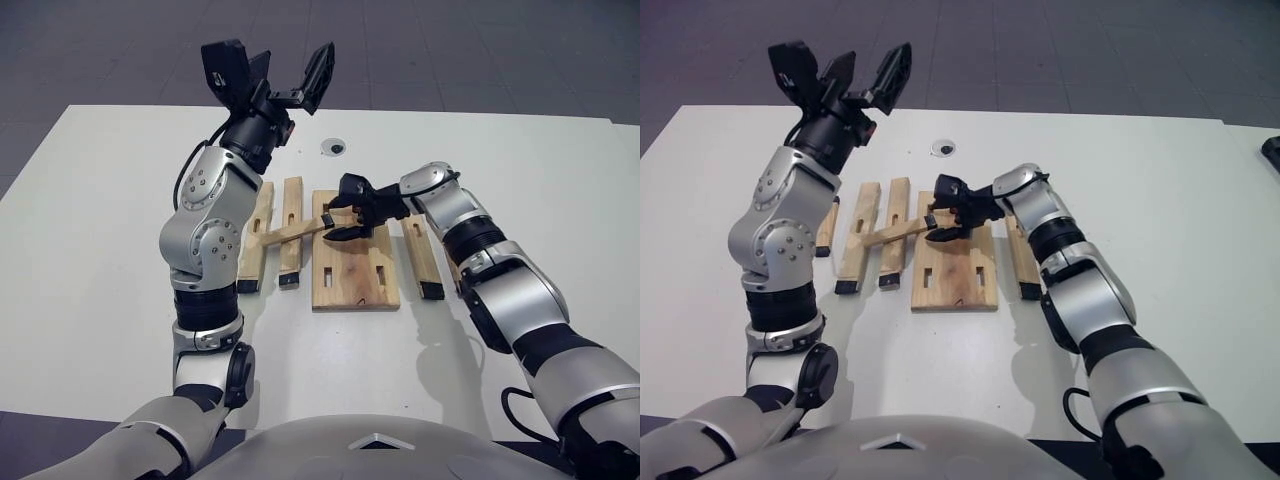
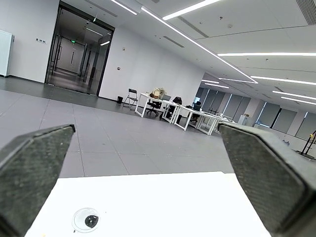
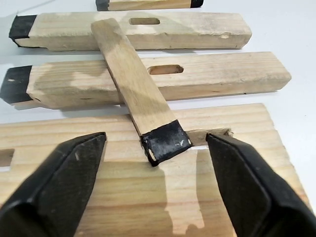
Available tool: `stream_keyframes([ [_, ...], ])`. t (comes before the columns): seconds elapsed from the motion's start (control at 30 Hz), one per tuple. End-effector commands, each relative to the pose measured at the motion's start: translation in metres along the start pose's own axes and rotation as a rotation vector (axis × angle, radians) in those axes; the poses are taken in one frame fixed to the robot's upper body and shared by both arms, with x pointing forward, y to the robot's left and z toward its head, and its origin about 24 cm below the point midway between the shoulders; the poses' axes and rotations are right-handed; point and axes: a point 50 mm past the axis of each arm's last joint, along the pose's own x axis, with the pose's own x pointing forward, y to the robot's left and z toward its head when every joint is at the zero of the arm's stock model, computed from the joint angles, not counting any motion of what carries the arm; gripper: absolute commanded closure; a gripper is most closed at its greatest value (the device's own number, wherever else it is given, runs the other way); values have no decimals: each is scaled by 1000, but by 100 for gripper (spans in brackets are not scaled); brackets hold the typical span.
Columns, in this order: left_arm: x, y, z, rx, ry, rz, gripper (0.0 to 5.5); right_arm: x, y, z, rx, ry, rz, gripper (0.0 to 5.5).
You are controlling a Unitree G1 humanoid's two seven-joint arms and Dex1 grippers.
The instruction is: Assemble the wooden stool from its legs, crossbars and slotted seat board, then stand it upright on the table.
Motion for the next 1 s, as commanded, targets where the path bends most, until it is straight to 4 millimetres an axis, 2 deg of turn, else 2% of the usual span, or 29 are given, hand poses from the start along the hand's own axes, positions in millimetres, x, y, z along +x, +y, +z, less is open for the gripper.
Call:
stream_keyframes([
  [0.03, 2, -1, 3, 15, -7, -5, 10, 4, -1, -2, 17, -1, -17, 234],
  [0.43, 3, 0, 6, 17, -13, -4, 10, -1, 2, -18, 55, 38, 28, 410],
  [0.7, 3, 4, 6, 11, -16, 21, 10, -14, -1, -10, 43, -22, 37, 418],
  [0.8, -2, 17, 9, -16, -21, 85, 10, -35, -5, 0, 24, -133, -29, 418],
  [0.9, -21, 47, 20, -102, -36, 174, 10, -70, 1, 10, -29, -282, -143, 418],
  [1.0, -31, 44, 37, -242, -73, 35, 10, -94, 11, 11, -66, -369, -324, 418],
])
